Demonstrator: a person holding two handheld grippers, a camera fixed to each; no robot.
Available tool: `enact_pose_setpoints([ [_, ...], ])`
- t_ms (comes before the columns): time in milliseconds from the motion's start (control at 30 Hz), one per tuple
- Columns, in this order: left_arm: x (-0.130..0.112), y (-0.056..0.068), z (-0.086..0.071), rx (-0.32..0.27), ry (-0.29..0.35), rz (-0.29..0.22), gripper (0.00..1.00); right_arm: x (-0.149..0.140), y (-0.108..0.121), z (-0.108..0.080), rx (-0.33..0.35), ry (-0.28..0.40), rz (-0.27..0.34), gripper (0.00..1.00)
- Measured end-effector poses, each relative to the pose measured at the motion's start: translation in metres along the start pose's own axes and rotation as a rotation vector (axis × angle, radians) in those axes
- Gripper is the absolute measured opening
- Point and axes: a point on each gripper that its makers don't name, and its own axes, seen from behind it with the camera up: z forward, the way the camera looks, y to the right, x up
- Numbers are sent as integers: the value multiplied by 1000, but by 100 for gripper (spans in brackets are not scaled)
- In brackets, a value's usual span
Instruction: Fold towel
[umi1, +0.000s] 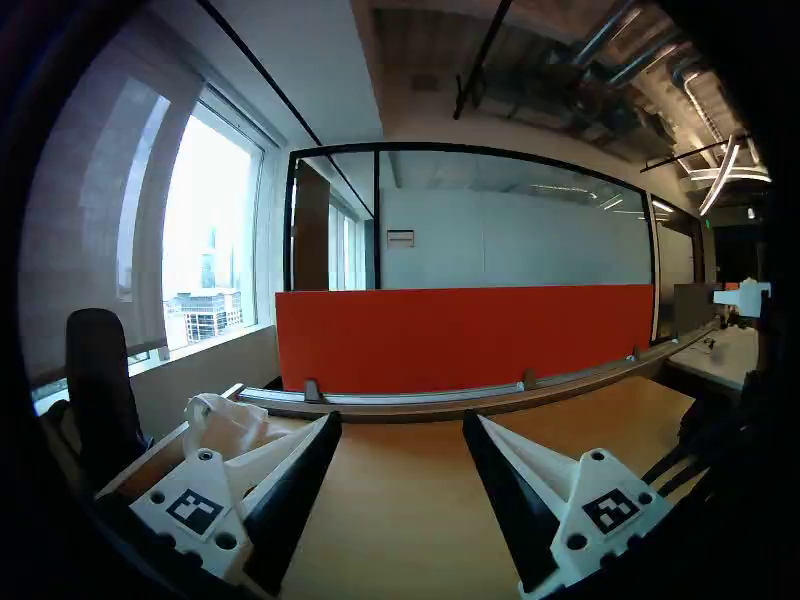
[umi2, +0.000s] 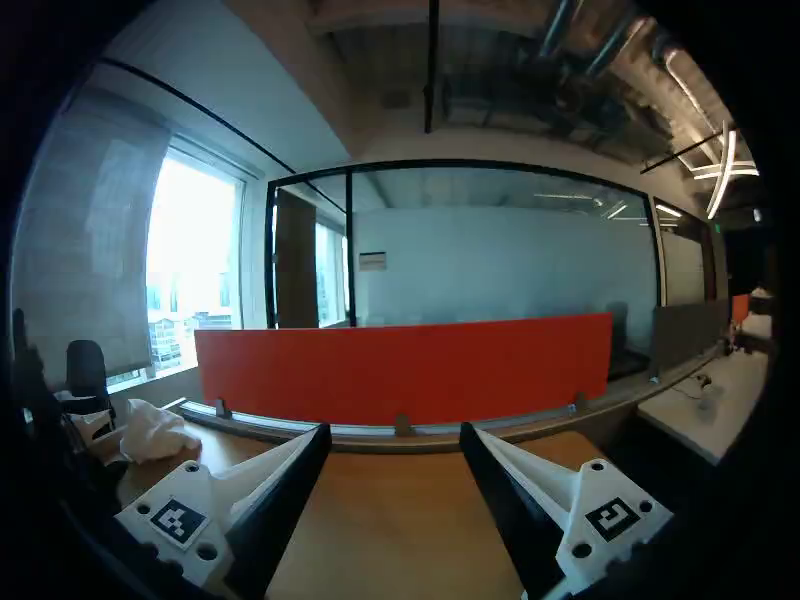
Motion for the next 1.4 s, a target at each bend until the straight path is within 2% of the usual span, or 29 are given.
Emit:
enact_pose_setpoints([
  [167, -20, 0, 3, 2, 0, 6, 90, -3, -1, -2, -13, 7, -3, 100],
  [300, -39, -3, 6, 15, -1, -10, 89, -6, -4, -3, -14, 5, -2, 99],
  [500, -56, -9, 7, 23, 18, -3, 89, -11, -8, -1, -21, 15, 8, 99],
  [900, -98, -13, -2, 36, 33, 27, 90, -30, -16, 0, -28, 22, 3, 100],
  [1200, -129, -18, -11, 45, 41, -6, 90, -44, -18, -4, -28, 32, -2, 99],
  [1400, -141, -22, -14, 53, 51, -26, 90, -49, -22, -8, -27, 35, -12, 99],
])
